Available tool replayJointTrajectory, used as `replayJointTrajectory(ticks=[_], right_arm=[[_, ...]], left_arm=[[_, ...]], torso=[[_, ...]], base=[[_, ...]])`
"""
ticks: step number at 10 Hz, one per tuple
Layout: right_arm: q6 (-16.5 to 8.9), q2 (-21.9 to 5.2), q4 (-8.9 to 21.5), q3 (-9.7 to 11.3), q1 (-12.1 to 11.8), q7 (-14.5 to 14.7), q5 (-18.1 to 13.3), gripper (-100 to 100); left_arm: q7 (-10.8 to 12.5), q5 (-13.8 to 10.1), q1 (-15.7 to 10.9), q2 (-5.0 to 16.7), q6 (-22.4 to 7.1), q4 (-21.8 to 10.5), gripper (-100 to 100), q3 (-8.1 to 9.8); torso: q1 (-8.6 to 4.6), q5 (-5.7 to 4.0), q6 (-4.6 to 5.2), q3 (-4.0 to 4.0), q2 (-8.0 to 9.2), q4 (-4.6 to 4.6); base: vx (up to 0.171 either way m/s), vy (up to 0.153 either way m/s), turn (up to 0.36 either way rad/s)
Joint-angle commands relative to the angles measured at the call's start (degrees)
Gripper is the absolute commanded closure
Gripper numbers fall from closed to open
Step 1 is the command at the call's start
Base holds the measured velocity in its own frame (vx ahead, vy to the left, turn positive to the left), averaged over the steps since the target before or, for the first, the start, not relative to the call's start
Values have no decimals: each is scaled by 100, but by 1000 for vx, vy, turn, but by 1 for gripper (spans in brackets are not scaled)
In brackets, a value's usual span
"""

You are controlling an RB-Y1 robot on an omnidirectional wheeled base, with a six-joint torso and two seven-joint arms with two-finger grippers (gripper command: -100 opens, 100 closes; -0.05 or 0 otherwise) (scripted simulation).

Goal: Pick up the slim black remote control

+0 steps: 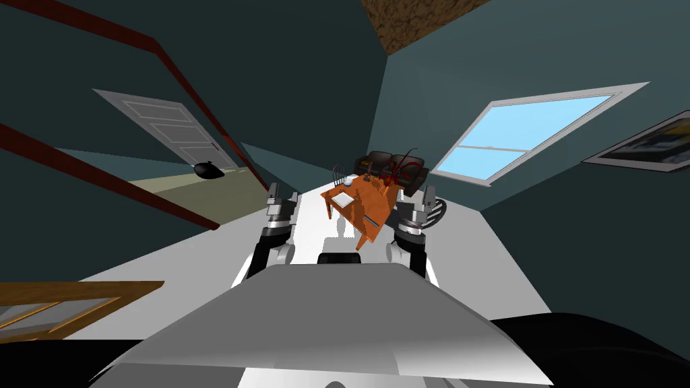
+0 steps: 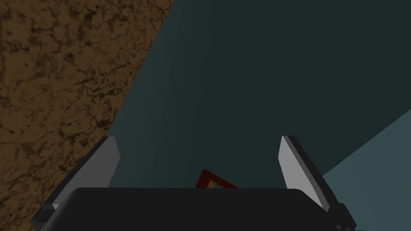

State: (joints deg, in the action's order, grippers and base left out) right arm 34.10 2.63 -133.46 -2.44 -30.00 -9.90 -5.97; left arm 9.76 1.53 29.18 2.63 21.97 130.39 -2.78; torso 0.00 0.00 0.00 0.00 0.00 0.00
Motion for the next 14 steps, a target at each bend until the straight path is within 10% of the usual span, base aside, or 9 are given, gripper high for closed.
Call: replayJointTrajectory(ticks=[1, 14], right_arm=[[-51, -286, 85, 71, -25, 43, 11, -100], [-821, -2274, 1299, 1124, -392, 649, 179, -100]], left_arm=[[0, 0, 0, 0, 0, 0, 0, 0], [0, 0, 0, 0, 0, 0, 0, 0]], torso=[[0, 0, 0, 0, 0, 0], [-1, 0, 1, 0, 0, 0]], base=[[1, -1, 26], [2, -1, 36]])
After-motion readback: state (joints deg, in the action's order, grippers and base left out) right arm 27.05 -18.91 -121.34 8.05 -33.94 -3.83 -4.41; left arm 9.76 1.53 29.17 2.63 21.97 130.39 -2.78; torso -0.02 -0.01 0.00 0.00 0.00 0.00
